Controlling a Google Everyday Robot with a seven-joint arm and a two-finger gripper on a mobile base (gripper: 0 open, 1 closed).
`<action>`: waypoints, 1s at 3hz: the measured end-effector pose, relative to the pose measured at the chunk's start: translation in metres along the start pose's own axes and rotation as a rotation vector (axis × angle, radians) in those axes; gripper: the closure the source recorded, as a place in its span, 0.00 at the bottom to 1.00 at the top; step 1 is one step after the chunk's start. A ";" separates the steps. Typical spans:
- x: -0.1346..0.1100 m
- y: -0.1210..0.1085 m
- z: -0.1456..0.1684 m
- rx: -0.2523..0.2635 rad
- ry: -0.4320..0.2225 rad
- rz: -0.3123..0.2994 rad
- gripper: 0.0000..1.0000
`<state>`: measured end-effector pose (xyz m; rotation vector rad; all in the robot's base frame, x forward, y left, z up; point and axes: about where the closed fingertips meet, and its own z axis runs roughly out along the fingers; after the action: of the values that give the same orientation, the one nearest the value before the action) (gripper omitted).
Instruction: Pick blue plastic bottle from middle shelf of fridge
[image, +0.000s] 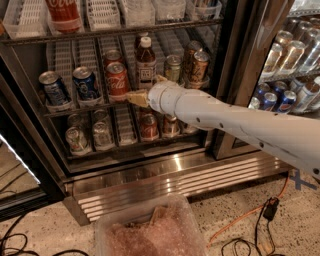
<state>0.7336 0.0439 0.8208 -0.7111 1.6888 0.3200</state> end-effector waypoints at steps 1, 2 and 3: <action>-0.004 -0.004 0.004 0.013 -0.010 -0.008 0.26; -0.009 -0.009 0.006 0.034 -0.021 -0.018 0.28; -0.015 -0.016 0.021 0.057 -0.034 -0.022 0.41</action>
Offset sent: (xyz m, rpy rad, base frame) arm 0.0188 -0.0070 0.0153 -0.0088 -0.0607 -0.0486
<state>0.7612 0.0478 0.8323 -0.6783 1.6499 0.2660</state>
